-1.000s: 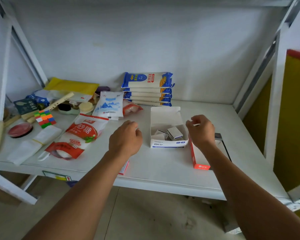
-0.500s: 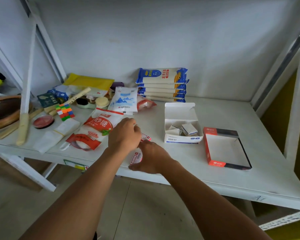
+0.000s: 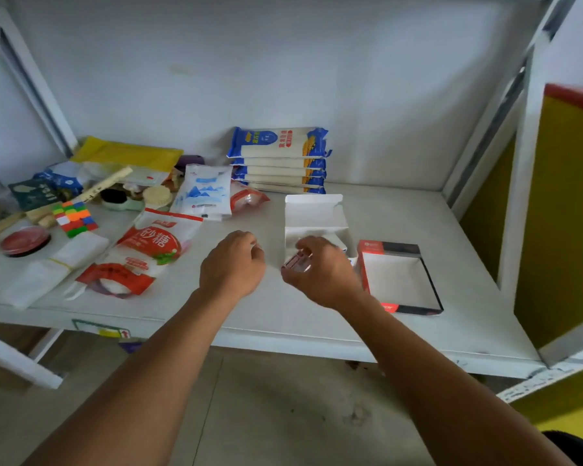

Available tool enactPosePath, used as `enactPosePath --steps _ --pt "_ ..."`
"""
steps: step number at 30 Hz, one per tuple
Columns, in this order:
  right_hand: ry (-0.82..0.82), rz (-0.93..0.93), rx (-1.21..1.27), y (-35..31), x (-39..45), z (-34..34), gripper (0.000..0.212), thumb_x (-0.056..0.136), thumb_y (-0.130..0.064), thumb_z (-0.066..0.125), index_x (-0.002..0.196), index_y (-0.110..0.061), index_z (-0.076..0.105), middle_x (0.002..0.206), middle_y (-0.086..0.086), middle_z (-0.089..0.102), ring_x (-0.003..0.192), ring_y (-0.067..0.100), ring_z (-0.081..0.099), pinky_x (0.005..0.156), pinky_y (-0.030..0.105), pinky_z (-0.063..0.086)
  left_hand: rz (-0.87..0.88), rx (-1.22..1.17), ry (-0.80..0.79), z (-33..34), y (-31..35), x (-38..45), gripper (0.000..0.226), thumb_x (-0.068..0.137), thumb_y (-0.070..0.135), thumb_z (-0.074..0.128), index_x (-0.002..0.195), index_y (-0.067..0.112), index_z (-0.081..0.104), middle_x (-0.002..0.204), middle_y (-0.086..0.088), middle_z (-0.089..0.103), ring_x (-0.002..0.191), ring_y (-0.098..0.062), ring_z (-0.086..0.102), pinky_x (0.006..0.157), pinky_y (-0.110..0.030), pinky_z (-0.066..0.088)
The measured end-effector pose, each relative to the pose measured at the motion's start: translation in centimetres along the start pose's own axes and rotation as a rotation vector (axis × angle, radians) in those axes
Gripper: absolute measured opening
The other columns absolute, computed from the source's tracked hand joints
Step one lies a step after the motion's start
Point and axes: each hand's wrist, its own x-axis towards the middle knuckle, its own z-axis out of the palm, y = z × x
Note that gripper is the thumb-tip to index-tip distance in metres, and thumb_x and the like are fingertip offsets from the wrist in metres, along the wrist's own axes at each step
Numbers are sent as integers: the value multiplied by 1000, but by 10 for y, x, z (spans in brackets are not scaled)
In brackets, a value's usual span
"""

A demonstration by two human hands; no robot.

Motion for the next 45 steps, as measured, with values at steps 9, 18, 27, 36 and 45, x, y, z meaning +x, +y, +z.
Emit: enactPosePath --steps 9,18,27,36,45 --pt "215 465 -204 109 10 -85 52 73 -48 65 116 -19 60 109 6 65 94 27 60 75 32 49 149 -69 -75 31 49 -7 19 92 26 44 99 18 59 113 -2 63 89 -23 57 72 -34 46" --pt "174 418 -258 119 11 -72 50 73 -52 67 109 -19 60 102 3 64 92 25 58 73 33 49 358 -191 -190 49 71 -7 17 92 29 42 92 25 58 101 8 61 89 -19 58 76 -38 52" --pt "159 -277 -360 -46 46 57 29 79 -30 56 99 -12 66 97 6 67 99 28 53 73 37 49 84 -131 60 -14 -46 10 30 95 29 47 123 19 56 128 -1 60 110 -21 60 89 -33 51" --pt "-151 -18 -573 17 25 42 34 88 -24 55 118 -11 49 116 10 59 112 31 54 86 39 44 137 -131 -19 31 25 -13 41 96 32 45 135 18 46 138 -3 55 124 -22 53 98 -37 46" --pt "23 10 -158 -9 31 21 42 82 -34 64 118 -16 54 108 7 66 95 27 64 76 38 54 89 -73 188 22 14 -9 37 94 28 50 128 14 51 129 -8 60 113 -26 60 83 -33 51"
